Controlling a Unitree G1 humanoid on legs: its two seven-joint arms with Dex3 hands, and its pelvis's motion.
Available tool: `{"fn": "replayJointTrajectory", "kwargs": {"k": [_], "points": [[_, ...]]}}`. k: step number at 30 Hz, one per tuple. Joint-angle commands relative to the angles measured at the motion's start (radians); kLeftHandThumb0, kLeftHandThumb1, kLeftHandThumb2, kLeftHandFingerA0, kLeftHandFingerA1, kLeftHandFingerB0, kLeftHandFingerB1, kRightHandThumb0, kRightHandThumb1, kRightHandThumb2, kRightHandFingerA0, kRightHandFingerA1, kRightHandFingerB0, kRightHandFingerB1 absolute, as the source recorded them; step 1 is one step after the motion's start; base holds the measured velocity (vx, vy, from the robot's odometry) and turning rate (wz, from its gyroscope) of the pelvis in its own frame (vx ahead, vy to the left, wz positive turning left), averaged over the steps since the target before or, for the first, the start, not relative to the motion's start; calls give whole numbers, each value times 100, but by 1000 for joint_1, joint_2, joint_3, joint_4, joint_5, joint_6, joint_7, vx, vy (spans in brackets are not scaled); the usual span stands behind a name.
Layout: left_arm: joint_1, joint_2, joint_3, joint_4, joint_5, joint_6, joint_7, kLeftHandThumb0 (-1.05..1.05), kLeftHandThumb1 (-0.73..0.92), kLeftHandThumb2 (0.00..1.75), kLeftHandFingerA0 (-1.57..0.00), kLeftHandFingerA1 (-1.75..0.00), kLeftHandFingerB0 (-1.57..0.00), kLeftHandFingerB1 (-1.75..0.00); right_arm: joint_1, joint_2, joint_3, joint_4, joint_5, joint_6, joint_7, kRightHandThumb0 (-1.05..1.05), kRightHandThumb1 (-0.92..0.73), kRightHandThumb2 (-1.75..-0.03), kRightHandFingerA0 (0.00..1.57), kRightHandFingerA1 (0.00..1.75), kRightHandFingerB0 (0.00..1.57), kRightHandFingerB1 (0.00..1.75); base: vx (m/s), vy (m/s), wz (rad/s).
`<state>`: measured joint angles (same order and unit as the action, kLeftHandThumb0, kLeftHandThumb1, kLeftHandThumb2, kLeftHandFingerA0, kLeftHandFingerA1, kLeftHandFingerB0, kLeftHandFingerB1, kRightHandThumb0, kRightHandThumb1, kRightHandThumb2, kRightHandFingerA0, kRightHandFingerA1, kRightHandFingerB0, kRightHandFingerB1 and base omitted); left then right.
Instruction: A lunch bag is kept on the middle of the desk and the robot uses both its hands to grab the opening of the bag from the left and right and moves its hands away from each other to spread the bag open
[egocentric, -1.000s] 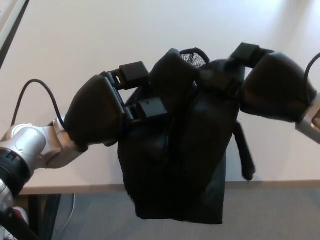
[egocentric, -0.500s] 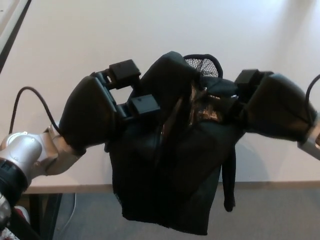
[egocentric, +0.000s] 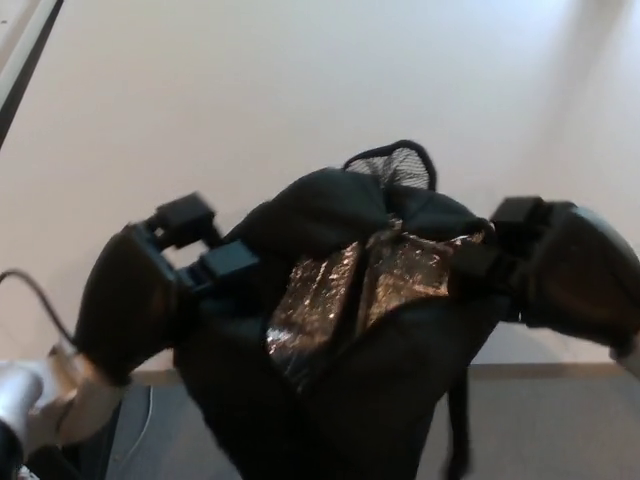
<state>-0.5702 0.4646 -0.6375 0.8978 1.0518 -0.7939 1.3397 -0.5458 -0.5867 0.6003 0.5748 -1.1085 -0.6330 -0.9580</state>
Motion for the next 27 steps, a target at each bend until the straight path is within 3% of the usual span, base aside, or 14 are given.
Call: {"fn": "replayJointTrajectory", "kwargs": {"k": [1, 5, 7, 10, 17, 27], "points": [[69, 36, 47, 95, -68, -49, 35, -17, 53, 103, -81, -159, -80, -143, 179, 5, -60, -71, 65, -1, -98, -48, -79, -65, 92, 164, 80, 150, 0, 0, 0], [108, 26, 80, 141, -103, -82, 16, -19, 49, 111, -78, -158, -82, -145, 258, 33, -96, -64, 87, 2, -115, -49, -80, -66, 93, 163, 81, 149, 0, 0, 0], [120, 23, 90, 153, -108, -97, 15, -17, 50, 108, -77, -157, -81, -143, 270, 46, -106, -39, 97, -11, -123, -49, -74, -71, 88, 163, 82, 151, 0, 0, 0], [145, 11, 109, 170, -125, -108, -2, -19, 39, 119, -76, -157, -82, -141, 277, 79, -105, 77, 142, -63, -96, -45, -77, -69, 81, 170, 74, 157, 0, 0, 0], [153, -7, 116, 177, -121, -102, -1, -18, 41, 118, -77, -156, -83, -140, 251, 127, -92, 209, 146, -86, -85, -45, -74, -62, 87, 165, 78, 151, 0, 0, 0], [149, -7, 120, 170, -125, -102, -17, -20, 38, 122, -76, -156, -85, -141, 219, 129, -87, 239, 138, -90, -84, -48, -74, -69, 82, 167, 78, 154, 0, 0, 0]]}}
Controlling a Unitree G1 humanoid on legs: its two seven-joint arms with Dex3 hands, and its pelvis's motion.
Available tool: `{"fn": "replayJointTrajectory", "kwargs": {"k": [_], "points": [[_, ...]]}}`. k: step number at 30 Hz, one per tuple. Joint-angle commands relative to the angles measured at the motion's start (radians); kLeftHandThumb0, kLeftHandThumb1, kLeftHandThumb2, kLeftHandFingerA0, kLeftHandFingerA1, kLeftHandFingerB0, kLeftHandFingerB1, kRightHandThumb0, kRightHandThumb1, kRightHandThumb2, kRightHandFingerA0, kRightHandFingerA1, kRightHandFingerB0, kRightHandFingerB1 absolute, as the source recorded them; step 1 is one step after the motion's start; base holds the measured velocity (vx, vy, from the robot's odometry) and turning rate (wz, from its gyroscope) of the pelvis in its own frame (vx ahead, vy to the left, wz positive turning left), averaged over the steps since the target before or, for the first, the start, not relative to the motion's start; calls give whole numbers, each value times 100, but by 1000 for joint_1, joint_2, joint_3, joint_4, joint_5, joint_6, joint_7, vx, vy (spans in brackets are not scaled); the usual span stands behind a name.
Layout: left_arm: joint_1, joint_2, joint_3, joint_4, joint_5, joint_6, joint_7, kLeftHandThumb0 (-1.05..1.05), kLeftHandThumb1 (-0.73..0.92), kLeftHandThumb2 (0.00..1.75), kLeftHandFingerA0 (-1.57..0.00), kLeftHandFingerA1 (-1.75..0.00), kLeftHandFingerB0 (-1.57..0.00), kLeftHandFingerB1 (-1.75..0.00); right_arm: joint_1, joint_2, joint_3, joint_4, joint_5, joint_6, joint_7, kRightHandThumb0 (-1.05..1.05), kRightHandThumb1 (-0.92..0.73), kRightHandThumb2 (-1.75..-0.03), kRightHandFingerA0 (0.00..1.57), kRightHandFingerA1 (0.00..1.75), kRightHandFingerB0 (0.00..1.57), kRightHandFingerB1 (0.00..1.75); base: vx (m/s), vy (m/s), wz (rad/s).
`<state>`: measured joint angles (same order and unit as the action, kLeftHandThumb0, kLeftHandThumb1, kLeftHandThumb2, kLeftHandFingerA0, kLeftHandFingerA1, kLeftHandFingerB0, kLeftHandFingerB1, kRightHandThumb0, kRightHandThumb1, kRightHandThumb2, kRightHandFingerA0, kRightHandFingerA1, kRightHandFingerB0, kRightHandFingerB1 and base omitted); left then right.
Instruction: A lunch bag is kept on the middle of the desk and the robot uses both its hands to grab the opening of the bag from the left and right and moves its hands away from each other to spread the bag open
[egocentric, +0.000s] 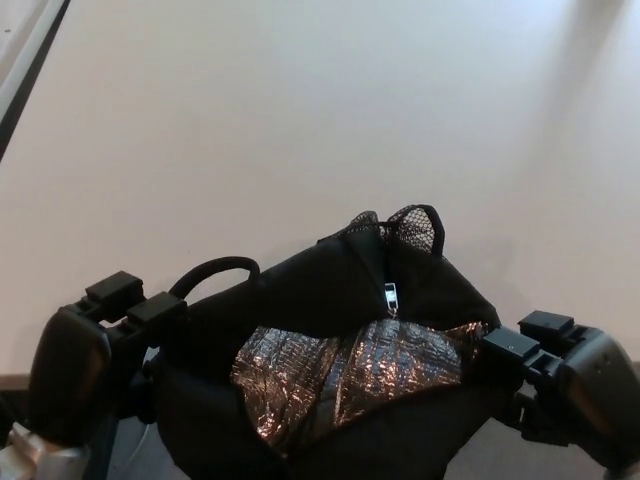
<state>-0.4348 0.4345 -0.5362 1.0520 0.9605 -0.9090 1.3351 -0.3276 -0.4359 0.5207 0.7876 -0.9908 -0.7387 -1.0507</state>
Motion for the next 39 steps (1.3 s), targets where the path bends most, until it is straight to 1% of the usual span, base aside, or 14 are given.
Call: {"fn": "replayJointTrajectory", "kwargs": {"k": [1, 12, 14, 17, 20, 25, 26, 27, 33, 34, 36, 37, 38, 39], "points": [[14, 22, 19, 15, -34, 14, -13, -20, 39, 123, -77, -155, -85, -142, -1, -22, -7, 28, 20, 14, 7, -48, -75, -69, 81, 167, 78, 155, 0, 0, 0], [-43, 6, 22, 0, -35, 22, -42, -20, 50, 104, -81, -156, -84, -140, -56, -7, -27, -2, 49, 19, 52, -45, -79, -63, 85, 166, 76, 148, 0, 0, 0], [-89, -13, 29, -13, -37, 39, -55, -20, 58, 99, -79, -158, -83, -143, -102, 10, -39, -8, 63, 33, 78, -45, -60, -98, 113, 134, 89, 115, 0, 0, 0], [-142, -41, 39, -25, -45, 61, -77, -21, 58, 101, -80, -156, -85, -141, -164, 38, -54, 6, 78, 45, 103, -44, -59, -97, 113, 133, 89, 114, 0, 0, 0], [-200, -80, 47, -29, -58, 73, -103, -16, 50, 111, -79, -157, -85, -143, -239, 88, -66, 60, 103, 68, 133, -41, -75, -62, 86, 163, 78, 144, 0, 0, 0], [-252, -139, 58, -18, -81, 92, -134, -18, 51, 105, -82, -153, -82, -142, -323, 172, -77, 173, 132, 107, 157, -41, -73, -67, 89, 159, 84, 125, 0, 0, 0], [-263, -151, 53, -16, -74, 104, -133, -17, 53, 100, -81, -154, -81, -142, -345, 192, -78, 213, 135, 132, 162, -40, -58, -95, 110, 132, 87, 113, 0, 0, 0], [-270, -155, 50, -15, -73, 111, -135, -18, 53, 100, -80, -156, -80, -143, -358, 201, -78, 237, 137, 145, 164, -39, -73, -67, 83, 165, 79, 142, 0, 0, 0], [-328, -180, 48, 50, -87, 152, -155, -16, 52, 94, -83, -153, -83, -143, -437, 217, -73, 359, 143, 223, 181, -41, -74, -66, 78, 166, 75, 146, 0, 0, 0], [-337, -186, 52, 61, -94, 158, -158, -14, 51, 102, -86, -141, -86, -137, -447, 218, -78, 373, 153, 234, 201, -44, -62, -97, 104, 130, 83, 112, 0, 0, 0], [-350, -197, 60, 77, -109, 172, -166, -10, 50, 103, -86, -139, -87, -136, -460, 221, -90, 394, 178, 245, 239, -46, -70, -66, 86, 143, 81, 106, 0, 0, 0], [-356, -199, 60, 80, -107, 190, -170, -7, 56, 85, -82, -99, -86, -79, -469, 218, -91, 406, 182, 257, 259, -49, -67, -61, 85, 61, 55, 40, 0, 0, 0], [-362, -199, 57, 82, -102, 210, -171, -7, 56, 85, -82, -99, -86, -79, -478, 215, -88, 416, 181, 270, 278, -49, -67, -61, 85, 61, 55, 40, 0, 0, 0], [-364, -197, 55, 82, -103, 228, -205, -4, 47, 86, -59, -47, -58, -39, -484, 217, -80, 421, 171, 307, 286, -60, -52, -84, 51, 56, 25, 44, 0, 0, 0]]}}
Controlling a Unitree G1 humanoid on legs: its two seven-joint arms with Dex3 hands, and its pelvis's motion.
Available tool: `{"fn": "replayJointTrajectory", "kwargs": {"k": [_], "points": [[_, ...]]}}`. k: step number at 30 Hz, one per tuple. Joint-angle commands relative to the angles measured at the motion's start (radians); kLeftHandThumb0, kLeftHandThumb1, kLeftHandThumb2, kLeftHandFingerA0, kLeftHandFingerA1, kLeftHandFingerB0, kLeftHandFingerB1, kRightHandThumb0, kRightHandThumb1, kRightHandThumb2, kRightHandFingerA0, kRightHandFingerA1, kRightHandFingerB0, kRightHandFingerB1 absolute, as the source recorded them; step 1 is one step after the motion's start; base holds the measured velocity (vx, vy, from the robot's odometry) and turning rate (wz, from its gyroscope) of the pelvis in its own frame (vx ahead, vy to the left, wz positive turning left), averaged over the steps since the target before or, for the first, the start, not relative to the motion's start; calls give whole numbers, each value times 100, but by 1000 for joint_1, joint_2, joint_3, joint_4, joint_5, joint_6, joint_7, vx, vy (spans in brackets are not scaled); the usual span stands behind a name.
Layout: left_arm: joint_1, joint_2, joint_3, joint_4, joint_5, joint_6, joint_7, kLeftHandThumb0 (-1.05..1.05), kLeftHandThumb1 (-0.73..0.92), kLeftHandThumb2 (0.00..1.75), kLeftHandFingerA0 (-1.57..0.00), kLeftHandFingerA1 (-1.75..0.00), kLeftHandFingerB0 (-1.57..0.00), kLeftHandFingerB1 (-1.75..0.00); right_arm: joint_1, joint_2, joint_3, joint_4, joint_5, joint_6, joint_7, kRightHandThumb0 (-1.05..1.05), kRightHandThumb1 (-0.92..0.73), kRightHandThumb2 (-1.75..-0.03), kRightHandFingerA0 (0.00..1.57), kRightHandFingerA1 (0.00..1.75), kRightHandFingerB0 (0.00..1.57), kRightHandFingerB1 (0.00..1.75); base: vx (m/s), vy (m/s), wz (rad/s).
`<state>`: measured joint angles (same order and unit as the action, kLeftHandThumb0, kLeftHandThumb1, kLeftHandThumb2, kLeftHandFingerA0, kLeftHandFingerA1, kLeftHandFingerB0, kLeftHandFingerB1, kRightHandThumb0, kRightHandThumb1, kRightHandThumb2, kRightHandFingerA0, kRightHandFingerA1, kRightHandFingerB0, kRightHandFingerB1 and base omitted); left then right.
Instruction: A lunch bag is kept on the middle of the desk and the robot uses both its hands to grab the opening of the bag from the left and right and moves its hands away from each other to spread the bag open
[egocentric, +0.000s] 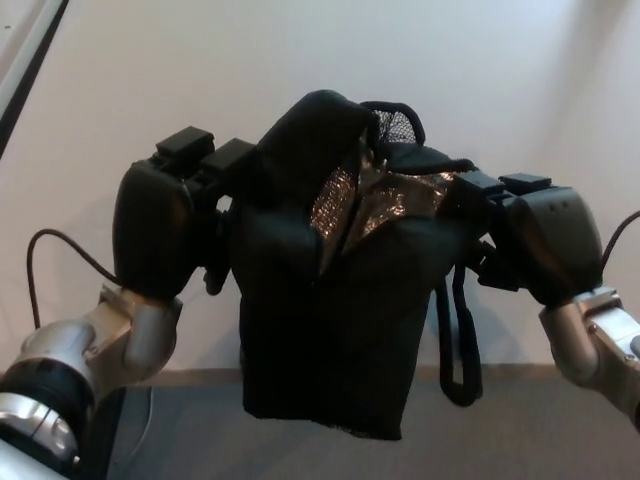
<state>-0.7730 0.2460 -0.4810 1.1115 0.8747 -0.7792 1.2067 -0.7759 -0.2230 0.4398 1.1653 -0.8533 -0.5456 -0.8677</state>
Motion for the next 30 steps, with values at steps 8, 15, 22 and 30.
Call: {"fn": "replayJointTrajectory", "kwargs": {"k": [8, 15, 22, 30], "points": [[-36, -17, -11, 12, -11, 188, -117, 7, 47, 75, -29, -31, -16, -28, -76, 4, 26, 44, 22, 224, 150, -56, -56, -59, 16, 35, 2, 20, 0, 0, 0], [-43, 2, -22, 4, -4, 195, -122, 8, 42, 85, -25, -31, -8, -32, -90, -6, -3, -40, 59, 271, 256, -60, -45, -73, 30, 45, 11, 37, 0, 0, 0], [-23, 36, -17, -51, -11, 217, -160, 9, 36, 94, -20, -32, -7, -33, -23, -36, -8, -227, 55, 293, 287, -57, -44, -73, 36, 47, 15, 38, 0, 0, 0], [7, 96, -9, -117, -8, 225, -172, 8, 39, 90, -24, -31, -7, -33, 98, -109, -56, -562, 69, 354, 430, -47, -53, -56, 44, 38, 25, 30, 0, 0, 0]]}}
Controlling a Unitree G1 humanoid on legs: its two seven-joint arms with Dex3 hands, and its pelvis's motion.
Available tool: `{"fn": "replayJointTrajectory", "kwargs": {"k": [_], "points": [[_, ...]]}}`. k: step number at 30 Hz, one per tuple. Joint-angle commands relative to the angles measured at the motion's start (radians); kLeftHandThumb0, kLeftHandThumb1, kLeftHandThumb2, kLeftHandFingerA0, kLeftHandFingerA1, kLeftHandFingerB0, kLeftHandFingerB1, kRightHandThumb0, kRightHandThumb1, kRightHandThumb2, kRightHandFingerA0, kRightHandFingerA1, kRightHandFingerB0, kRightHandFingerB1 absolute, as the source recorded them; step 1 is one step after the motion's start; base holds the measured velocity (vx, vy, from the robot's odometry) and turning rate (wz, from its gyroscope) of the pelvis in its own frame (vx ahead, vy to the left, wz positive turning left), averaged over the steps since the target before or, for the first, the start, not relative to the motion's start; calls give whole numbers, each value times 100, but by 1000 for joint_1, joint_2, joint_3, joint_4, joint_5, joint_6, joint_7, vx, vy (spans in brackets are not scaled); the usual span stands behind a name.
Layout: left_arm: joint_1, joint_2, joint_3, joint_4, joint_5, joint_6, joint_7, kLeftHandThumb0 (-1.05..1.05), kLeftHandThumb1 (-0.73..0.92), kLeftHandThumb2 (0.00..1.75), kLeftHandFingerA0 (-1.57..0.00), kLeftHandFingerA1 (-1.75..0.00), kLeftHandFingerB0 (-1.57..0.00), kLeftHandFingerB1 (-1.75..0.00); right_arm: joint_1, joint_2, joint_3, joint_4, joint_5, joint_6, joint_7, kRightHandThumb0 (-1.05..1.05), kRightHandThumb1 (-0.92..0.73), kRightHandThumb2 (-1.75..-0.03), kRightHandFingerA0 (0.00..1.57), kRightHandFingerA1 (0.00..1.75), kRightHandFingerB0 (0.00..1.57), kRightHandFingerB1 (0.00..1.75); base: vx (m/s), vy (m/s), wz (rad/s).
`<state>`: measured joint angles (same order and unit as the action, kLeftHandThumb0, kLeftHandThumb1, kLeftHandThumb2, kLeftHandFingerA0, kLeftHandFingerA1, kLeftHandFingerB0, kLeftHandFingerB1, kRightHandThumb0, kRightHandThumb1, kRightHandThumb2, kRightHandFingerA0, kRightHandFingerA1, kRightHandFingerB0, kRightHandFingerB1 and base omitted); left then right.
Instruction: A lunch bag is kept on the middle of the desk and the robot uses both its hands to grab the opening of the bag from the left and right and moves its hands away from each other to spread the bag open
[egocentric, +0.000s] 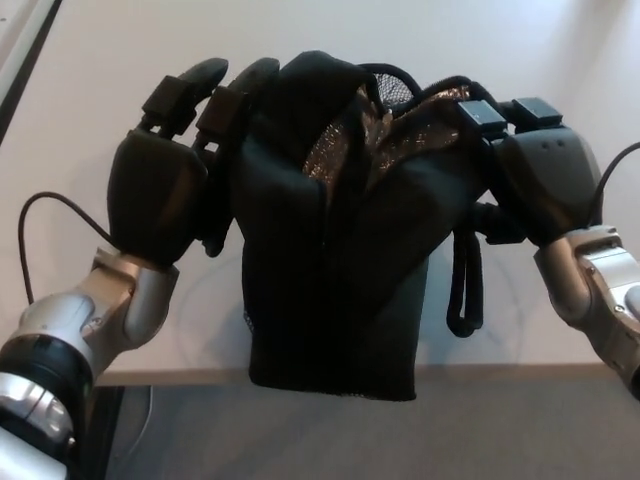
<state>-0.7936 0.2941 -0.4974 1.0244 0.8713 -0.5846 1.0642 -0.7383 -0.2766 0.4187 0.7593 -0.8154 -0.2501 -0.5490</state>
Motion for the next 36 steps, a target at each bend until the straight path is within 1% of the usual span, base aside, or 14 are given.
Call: {"fn": "replayJointTrajectory", "kwargs": {"k": [1, 3, 4, 6, 7, 13, 14, 15, 28, 29, 30, 32, 33, 36], "points": [[29, 53, 9, -34, -6, 33, -31, 7, 38, 91, -26, -30, -8, -32, 71, -63, -42, -186, 34, 61, 123, -46, -51, -56, 46, 39, 26, 30, 0, 0, 0], [35, 76, 17, -56, -10, 43, -49, 8, 37, 91, -25, -30, -10, -31, 105, -100, -70, -285, 45, 40, 145, -43, -50, -55, 46, 40, 30, 31, 0, 0, 0], [35, 83, 19, -66, -4, 57, -49, 6, 33, 98, -15, -50, 0, -45, 115, -114, -77, -316, 45, 34, 153, -42, -51, -55, 46, 40, 31, 31, 0, 0, 0], [36, 93, 24, -81, -4, 64, -51, 6, 32, 96, -16, -50, 0, -45, 135, -132, -94, -376, 47, 40, 181, -43, -51, -56, 45, 39, 31, 32, 0, 0, 0], [36, 97, 26, -84, -7, 58, -52, 7, 40, 85, -27, -31, -10, -32, 139, -140, -99, -392, 49, 37, 187, -43, -51, -56, 45, 39, 32, 32, 0, 0, 0], [41, 133, 60, -150, -19, 55, -74, 9, 39, 89, -27, -30, -10, -32, 175, -228, -147, -516, 86, -26, 270, -40, -51, -55, 57, 40, 37, 33, 0, 0, 0], [41, 137, 63, -164, -18, 59, -79, 7, 30, 98, -16, -50, 0, -45, 179, -237, -151, -529, 89, -24, 286, -39, -51, -56, 56, 40, 37, 33, 0, 0, 0], [43, 142, 69, -183, -15, 64, -87, 7, 30, 98, -16, -50, 0, -45, 185, -248, -157, -546, 93, -21, 306, -39, -51, -56, 56, 40, 37, 33, 0, 0, 0], [90, 126, 94, -297, -24, 83, -148, 7, 31, 98, -18, -51, 0, -45, 198, -242, -177, -564, 91, -4, 358, -42, -50, -55, 53, 40, 34, 32, 0, 0, 0], [90, 124, 92, -290, -23, 76, -144, 10, 36, 93, -29, -30, -11, -32, 197, -237, -173, -563, 88, -2, 358, -45, -52, -56, 52, 40, 32, 31, 0, 0, 0], [97, 123, 92, -296, -28, 67, -154, 9, 32, 99, -17, -50, -2, -46, 202, -233, -172, -571, 86, 4, 363, -46, -53, -56, 51, 40, 30, 31, 0, 0, 0], [102, 124, 94, -302, -32, 61, -161, 10, 32, 99, -17, -50, -1, -46, 203, -230, -173, -570, 86, 2, 364, -46, -54, -56, 51, 40, 29, 30, 0, 0, 0], [106, 124, 95, -305, -33, 62, -163, 10, 39, 89, -27, -30, -11, -33, 198, -223, -173, -561, 93, 2, 367, -42, -56, -57, 62, 41, 29, 30, 0, 0, 0], [114, 124, 100, -312, -37, 62, -171, 9, 39, 90, -27, -30, -12, -32, 164, -200, -171, -504, 108, -18, 351, -38, -53, -58, 85, 51, 40, 34, 0, 0, 0]]}}
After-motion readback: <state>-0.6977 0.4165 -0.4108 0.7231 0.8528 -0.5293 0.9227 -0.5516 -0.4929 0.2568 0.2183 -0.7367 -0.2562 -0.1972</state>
